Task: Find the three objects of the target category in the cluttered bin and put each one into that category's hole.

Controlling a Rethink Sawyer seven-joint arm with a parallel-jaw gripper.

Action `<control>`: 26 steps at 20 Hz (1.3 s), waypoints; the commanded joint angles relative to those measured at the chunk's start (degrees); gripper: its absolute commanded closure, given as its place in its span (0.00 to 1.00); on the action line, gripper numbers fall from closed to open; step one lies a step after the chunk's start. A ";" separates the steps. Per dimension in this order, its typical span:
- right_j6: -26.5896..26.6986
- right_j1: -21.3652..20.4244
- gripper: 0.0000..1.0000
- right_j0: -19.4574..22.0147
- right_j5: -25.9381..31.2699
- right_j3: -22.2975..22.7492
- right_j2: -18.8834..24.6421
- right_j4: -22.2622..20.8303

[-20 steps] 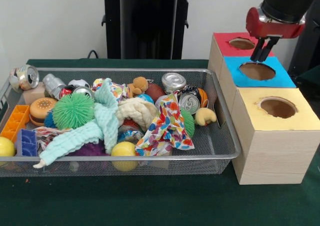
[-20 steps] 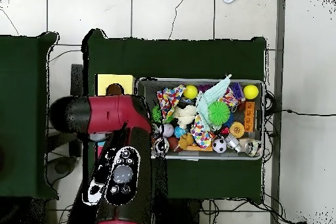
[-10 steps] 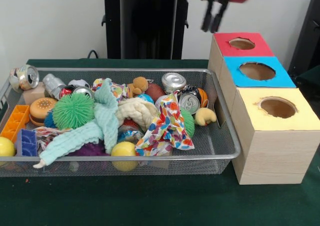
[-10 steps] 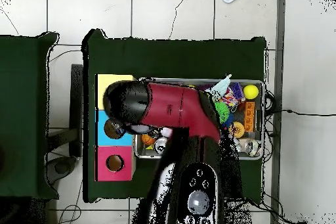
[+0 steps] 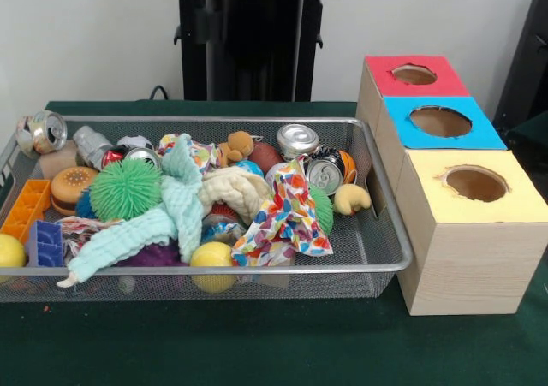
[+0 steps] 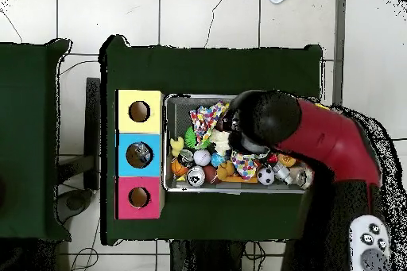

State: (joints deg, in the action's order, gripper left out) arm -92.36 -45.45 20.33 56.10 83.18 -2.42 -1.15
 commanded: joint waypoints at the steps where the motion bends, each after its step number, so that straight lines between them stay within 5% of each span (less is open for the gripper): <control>1: 20.83 8.91 1.00 6.38 -8.97 2.05 14.17 -5.98; 9: 15.29 10.55 1.00 7.43 -11.28 0.96 17.81 -9.75; 20: 12.74 10.45 1.00 6.06 -4.08 -3.90 17.78 -14.96; 21: 12.09 10.51 0.00 5.88 -2.67 -4.72 17.66 -15.87; 26: 11.99 11.05 0.00 5.28 -1.70 -7.14 16.01 -18.33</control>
State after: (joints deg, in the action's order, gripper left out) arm -91.07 -36.92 25.81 46.50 80.85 10.05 -14.15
